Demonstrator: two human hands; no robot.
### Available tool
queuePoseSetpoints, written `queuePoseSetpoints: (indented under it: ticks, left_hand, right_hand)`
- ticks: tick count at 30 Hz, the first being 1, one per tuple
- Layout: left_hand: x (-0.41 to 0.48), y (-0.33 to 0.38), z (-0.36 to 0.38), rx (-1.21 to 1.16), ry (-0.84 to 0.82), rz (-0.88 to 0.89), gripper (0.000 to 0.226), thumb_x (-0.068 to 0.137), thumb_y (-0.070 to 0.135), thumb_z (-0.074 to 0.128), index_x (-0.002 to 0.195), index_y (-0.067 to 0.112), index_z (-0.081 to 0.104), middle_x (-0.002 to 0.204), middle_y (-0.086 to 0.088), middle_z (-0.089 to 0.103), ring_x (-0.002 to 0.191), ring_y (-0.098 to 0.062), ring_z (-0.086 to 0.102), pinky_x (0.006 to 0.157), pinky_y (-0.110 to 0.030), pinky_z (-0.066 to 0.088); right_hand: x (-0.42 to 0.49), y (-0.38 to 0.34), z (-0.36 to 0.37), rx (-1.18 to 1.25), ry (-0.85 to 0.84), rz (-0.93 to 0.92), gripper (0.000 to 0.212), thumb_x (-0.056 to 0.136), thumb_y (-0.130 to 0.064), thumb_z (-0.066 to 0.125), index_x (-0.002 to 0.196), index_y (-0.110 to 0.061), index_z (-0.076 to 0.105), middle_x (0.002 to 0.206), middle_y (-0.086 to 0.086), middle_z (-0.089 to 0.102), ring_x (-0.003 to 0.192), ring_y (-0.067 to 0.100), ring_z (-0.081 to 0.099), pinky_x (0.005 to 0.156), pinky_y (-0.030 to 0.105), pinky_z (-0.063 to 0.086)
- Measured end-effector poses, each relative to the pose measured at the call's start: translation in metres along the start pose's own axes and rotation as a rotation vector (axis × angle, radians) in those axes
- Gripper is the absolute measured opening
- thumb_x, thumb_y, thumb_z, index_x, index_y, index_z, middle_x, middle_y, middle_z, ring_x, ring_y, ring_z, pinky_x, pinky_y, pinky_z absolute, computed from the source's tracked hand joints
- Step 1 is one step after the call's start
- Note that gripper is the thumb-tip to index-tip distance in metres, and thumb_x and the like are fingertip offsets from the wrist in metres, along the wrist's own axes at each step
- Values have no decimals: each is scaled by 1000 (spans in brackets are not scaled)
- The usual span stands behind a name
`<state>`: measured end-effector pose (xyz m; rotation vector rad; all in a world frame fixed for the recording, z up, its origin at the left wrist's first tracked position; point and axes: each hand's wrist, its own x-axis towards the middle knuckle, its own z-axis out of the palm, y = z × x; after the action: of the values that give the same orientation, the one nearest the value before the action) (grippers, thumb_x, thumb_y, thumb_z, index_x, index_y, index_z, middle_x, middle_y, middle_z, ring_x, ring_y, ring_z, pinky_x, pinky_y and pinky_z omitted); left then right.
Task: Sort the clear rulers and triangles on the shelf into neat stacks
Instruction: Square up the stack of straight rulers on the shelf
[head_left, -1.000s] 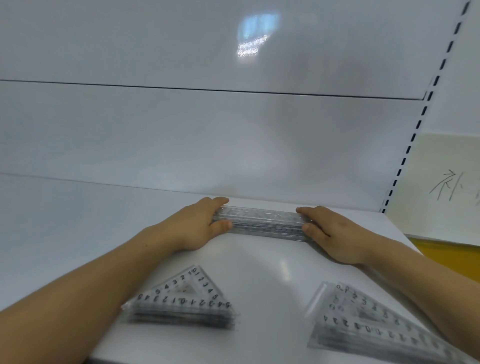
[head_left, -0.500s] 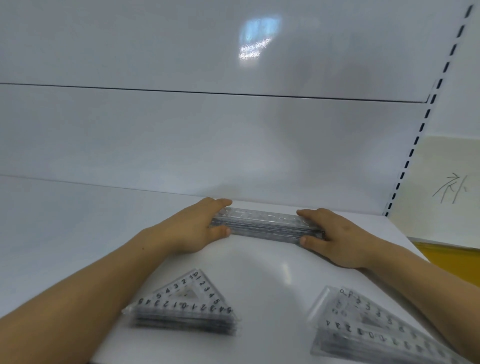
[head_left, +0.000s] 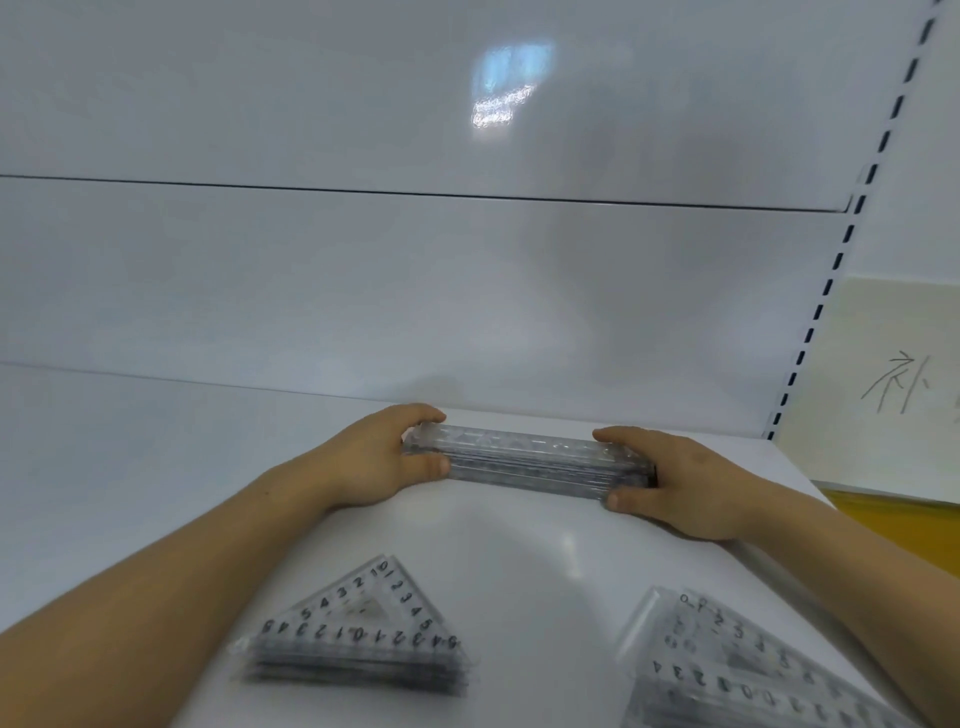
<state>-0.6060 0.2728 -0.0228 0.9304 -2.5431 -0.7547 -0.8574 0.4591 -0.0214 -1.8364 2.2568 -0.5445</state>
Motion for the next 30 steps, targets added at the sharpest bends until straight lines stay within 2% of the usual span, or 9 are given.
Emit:
queuePoseSetpoints:
  ticks: [2, 5, 13, 14, 18, 22, 25, 27, 30]
  left_hand:
    - [0, 1, 1, -49, -7, -35, 50, 84, 42, 65, 129, 39, 44, 112, 17, 48, 98, -8, 52, 86, -21, 39]
    - [1, 4, 6, -19, -25, 2, 45, 87, 36, 63, 129, 32, 47, 117, 13, 53, 105, -8, 55, 93, -23, 42]
    - [1, -5, -9, 50, 17, -34, 73, 76, 49, 70, 138, 44, 32, 119, 19, 44, 83, -3, 52, 76, -20, 40]
    - [-1, -4, -8, 28, 0, -27, 73, 76, 46, 71, 137, 44, 32, 120, 19, 45, 85, -3, 54, 77, -20, 41]
    - [-2, 0, -2, 54, -45, 23, 73, 79, 39, 72, 139, 43, 31, 129, 18, 40, 113, -7, 48, 101, -27, 40]
    - [0, -1, -2, 24, -44, 16, 68, 79, 42, 70, 137, 43, 35, 127, 19, 42, 115, -7, 47, 103, -27, 38]
    - [2, 0, 0, 8, -42, 15, 54, 87, 46, 58, 138, 37, 40, 131, 20, 43, 121, -5, 44, 106, -25, 33]
    - [2, 2, 1, 23, -46, 26, 42, 93, 42, 51, 133, 31, 48, 127, 17, 49, 119, -7, 47, 103, -24, 34]
    - [2, 5, 1, -5, -40, 26, 32, 94, 39, 51, 125, 32, 53, 117, 17, 53, 112, -8, 51, 94, -23, 37]
  right_hand:
    - [2, 0, 1, -10, 11, -17, 62, 88, -38, 62, 142, -34, 33, 137, -12, 44, 110, 1, 39, 92, 14, 27]
    - [2, -2, 5, -38, 16, -42, 59, 92, -35, 58, 144, -30, 31, 141, -10, 41, 112, 1, 37, 92, 11, 24]
    - [0, 3, 1, 33, 39, -10, 77, 80, -46, 69, 144, -39, 26, 126, -24, 33, 114, -3, 34, 96, 13, 25]
    - [-1, 4, 1, 31, 48, 0, 77, 80, -46, 70, 143, -39, 26, 126, -24, 33, 114, -3, 34, 97, 14, 25]
    - [0, -2, 5, -10, 48, -29, 72, 84, -43, 67, 144, -35, 28, 128, -20, 37, 112, -3, 33, 93, 12, 24]
    - [1, -4, 5, -8, 43, -28, 67, 85, -44, 64, 143, -33, 31, 130, -17, 40, 111, -1, 36, 92, 12, 25]
    - [1, -5, 4, 23, 77, -23, 51, 92, -43, 53, 139, -30, 40, 126, -17, 44, 110, 0, 40, 89, 12, 26]
    - [2, -7, 4, 2, 85, -46, 39, 97, -38, 45, 134, -26, 47, 123, -13, 51, 108, 4, 45, 84, 10, 27]
    - [3, -8, 5, -17, 86, -59, 35, 98, -36, 42, 131, -24, 49, 121, -8, 55, 103, 6, 47, 82, 12, 28]
